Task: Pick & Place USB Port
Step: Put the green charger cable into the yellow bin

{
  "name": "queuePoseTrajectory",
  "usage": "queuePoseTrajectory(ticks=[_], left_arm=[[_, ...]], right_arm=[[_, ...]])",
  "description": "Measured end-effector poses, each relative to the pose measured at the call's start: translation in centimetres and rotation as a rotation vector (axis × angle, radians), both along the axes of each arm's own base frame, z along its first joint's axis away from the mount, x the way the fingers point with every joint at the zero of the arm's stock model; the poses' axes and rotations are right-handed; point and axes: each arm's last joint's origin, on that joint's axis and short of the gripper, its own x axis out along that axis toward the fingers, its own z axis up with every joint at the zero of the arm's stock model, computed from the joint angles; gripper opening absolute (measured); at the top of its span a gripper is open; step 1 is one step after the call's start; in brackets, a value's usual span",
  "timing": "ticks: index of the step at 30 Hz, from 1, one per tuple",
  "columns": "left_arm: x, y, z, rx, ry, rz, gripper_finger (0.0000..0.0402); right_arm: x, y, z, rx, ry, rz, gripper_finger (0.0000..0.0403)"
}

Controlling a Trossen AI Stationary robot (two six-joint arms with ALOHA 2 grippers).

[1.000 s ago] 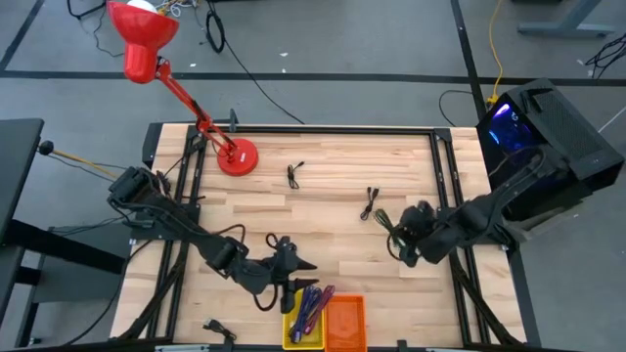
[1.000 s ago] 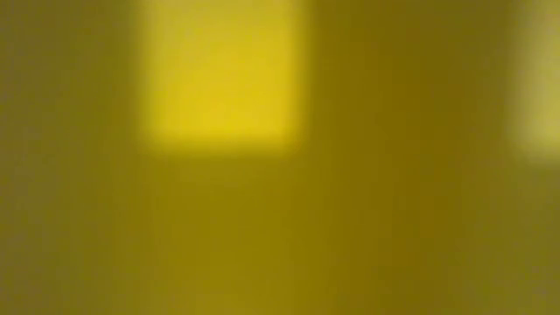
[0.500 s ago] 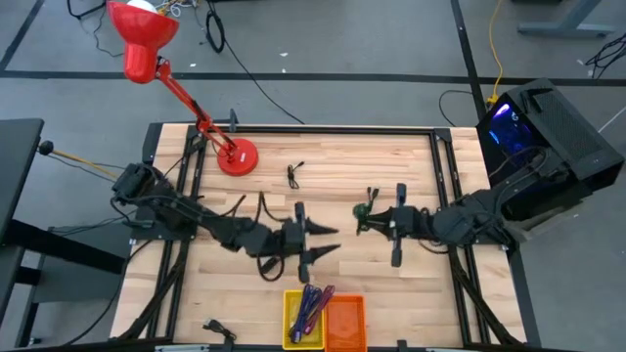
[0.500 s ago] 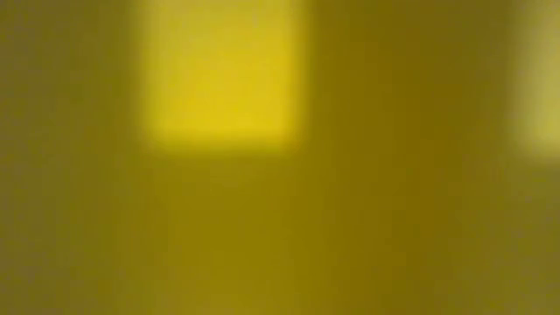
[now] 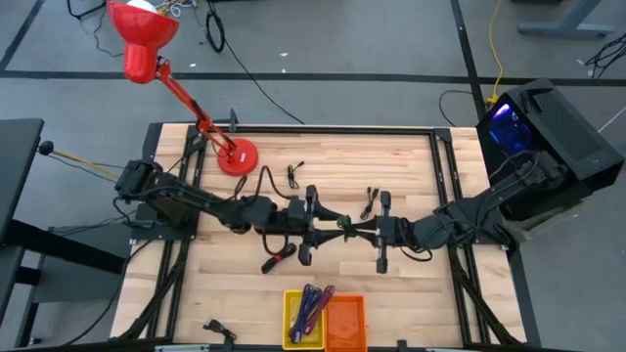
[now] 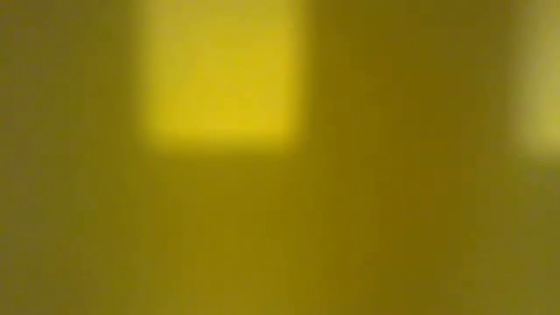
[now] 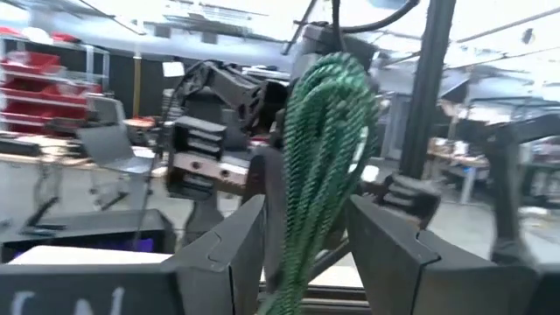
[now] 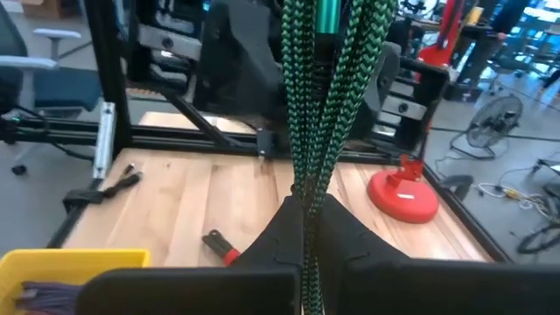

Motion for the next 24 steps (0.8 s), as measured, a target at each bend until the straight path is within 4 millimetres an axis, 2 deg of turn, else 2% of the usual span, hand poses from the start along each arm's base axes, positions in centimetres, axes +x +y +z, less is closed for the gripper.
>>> queuePoseTrajectory(ticks=[4,9,12,15,16,21,24], left_arm=[[-0.07,-0.09,0.18,-0.007,-0.020,-0.024,0.0163],[-0.06,-0.09,0.20,-0.004,-0.022,-0.031,0.0155],[-0.01,0.05,0.12,0.002,-0.014,-0.027,0.0120],[0.02,0.09,0.05,0.039,-0.009,-0.006,0.0040],[0.02,0.10,0.04,0.041,-0.008,0.002,0.0025],[0.02,0.08,-0.02,0.039,0.000,0.017,0.0020],[-0.01,-0.08,-0.10,0.041,0.010,0.035,0.0019]], right_arm=[[0.39,-0.75,0.05,0.006,-0.002,-0.010,0.0004],[0.90,-0.76,0.20,0.021,-0.028,0.051,0.0004],[1.01,-0.82,0.27,0.027,-0.038,0.053,0.0004],[1.03,-0.82,0.22,0.028,-0.035,0.052,0.0004],[1.03,-0.82,0.21,0.028,-0.035,0.052,0.0004],[1.04,-0.83,0.19,0.030,-0.032,0.063,0.0008],[1.05,-0.89,0.12,0.031,-0.025,0.058,0.0032]])
